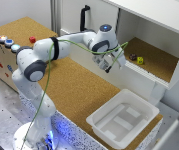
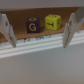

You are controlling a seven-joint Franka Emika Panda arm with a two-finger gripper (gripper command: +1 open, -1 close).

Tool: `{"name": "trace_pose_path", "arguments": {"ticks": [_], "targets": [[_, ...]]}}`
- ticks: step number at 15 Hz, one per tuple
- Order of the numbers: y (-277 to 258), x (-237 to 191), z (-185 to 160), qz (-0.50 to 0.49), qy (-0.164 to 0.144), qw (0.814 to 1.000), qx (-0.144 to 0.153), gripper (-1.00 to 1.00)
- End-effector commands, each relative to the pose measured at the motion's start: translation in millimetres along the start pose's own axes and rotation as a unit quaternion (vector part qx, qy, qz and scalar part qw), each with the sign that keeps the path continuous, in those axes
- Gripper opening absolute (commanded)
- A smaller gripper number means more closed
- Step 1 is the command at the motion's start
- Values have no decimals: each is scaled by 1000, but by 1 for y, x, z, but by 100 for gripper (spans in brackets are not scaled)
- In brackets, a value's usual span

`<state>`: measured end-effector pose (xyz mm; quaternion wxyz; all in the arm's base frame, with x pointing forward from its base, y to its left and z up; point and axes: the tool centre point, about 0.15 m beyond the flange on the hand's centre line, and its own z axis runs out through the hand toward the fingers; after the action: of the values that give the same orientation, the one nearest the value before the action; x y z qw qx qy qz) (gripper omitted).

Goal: Move to the box and place the purple object

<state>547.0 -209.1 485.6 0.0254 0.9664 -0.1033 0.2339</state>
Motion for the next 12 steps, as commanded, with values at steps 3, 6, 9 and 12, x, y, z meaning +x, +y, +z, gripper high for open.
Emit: {"name": "trace_pose_path", "arguments": {"ticks": [3,6,9,12], "targets": [[-10,85,50,-39,-38,998,29,100],[-17,97,68,-38,-29,998,29,100],[-27,106,78,-40,-19,998,35,100],[-38,114,83,-46,-14,998,35,100]]}}
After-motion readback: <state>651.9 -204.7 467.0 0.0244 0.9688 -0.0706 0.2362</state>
